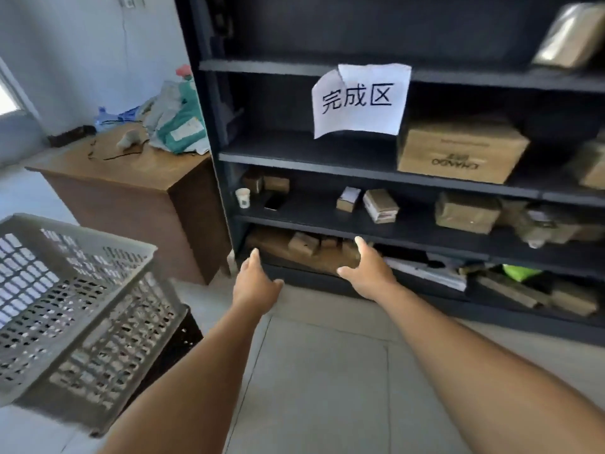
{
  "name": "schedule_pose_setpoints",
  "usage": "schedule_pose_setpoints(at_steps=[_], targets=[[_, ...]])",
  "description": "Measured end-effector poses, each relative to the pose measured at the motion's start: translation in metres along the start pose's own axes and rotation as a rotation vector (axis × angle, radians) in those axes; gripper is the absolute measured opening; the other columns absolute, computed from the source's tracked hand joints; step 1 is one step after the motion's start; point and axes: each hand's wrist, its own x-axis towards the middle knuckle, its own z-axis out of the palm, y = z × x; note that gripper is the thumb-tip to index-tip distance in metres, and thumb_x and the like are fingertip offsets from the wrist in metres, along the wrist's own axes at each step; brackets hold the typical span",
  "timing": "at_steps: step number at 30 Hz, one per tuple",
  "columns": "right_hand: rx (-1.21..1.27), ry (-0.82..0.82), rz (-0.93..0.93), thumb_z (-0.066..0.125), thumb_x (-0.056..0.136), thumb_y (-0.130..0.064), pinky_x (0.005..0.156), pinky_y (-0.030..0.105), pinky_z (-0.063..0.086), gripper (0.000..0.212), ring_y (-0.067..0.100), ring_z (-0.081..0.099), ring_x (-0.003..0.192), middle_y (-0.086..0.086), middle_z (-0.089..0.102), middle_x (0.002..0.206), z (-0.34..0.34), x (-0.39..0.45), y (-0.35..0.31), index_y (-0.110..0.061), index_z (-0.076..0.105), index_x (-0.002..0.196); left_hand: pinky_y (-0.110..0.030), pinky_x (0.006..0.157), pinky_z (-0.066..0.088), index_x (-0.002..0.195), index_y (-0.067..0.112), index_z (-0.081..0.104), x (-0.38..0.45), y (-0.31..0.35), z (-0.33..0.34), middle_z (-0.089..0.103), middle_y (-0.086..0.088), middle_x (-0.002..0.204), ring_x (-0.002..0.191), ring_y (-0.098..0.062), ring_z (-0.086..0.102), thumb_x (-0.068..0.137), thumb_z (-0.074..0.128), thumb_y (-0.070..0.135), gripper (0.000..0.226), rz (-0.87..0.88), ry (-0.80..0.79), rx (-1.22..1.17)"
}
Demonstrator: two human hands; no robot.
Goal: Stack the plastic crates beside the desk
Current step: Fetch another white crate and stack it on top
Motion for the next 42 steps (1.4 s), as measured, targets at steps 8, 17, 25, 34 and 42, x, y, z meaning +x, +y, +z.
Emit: schedule_pose_setpoints(at_steps=[8, 17, 25, 34, 42], targets=[[-0.011, 0.239, 0.296, 0.06, 0.09, -0.027, 0.108, 0.039, 0.035, 0.08, 0.027, 0.028, 0.142, 0.002, 0.019, 0.159, -0.144, -0.082, 0.182, -0.02, 0.012, 0.153, -0.035, 0.104, 0.038, 0.151, 0.017, 0.013, -0.086, 0.153, 0.157, 0.026, -0.004, 0.154, 0.136, -0.026, 0.036, 0.084, 0.066, 0.024, 0.085, 0.313, -0.29, 0.073], [0.009, 0.47, 0.581, 0.06, 0.09, -0.026, 0.115, 0.034, 0.025, 0.08, 0.023, 0.024, 0.144, 0.006, 0.019, 0.159, -0.276, -0.232, 0.376, -0.013, 0.012, 0.152, -0.038, 0.108, 0.035, 0.151, 0.019, 0.01, -0.246, 0.293, 0.331, 0.019, -0.004, 0.157, 0.141, -0.026, 0.027, 0.086, 0.065, 0.027, 0.086, 0.623, -0.555, 0.185], [0.082, 0.702, 0.839, 0.064, 0.086, -0.027, 0.113, 0.037, 0.03, 0.082, 0.024, 0.031, 0.141, 0.007, 0.024, 0.157, -0.341, -0.341, 0.495, -0.014, 0.015, 0.151, -0.036, 0.114, 0.023, 0.152, 0.019, 0.007, -0.36, 0.382, 0.459, 0.014, -0.005, 0.159, 0.146, -0.022, 0.016, 0.085, 0.066, 0.031, 0.09, 0.904, -0.777, 0.273], [0.132, 0.931, 1.124, 0.062, 0.085, -0.015, 0.108, 0.034, 0.037, 0.07, 0.021, 0.039, 0.136, 0.002, 0.035, 0.152, -0.392, -0.389, 0.587, -0.019, 0.029, 0.146, -0.035, 0.114, 0.022, 0.151, 0.017, 0.005, -0.429, 0.47, 0.59, 0.013, -0.007, 0.159, 0.145, -0.023, 0.017, 0.085, 0.065, 0.031, 0.09, 1.141, -0.968, 0.384], [0.19, 0.976, 1.371, 0.065, 0.083, -0.012, 0.109, 0.038, 0.033, 0.081, 0.024, 0.036, 0.137, 0.003, 0.034, 0.152, -0.405, -0.424, 0.656, -0.017, 0.019, 0.15, -0.037, 0.114, 0.026, 0.151, 0.017, 0.005, -0.483, 0.486, 0.673, 0.015, -0.006, 0.158, 0.143, -0.024, 0.022, 0.086, 0.064, 0.03, 0.089, 1.268, -1.138, 0.486]])
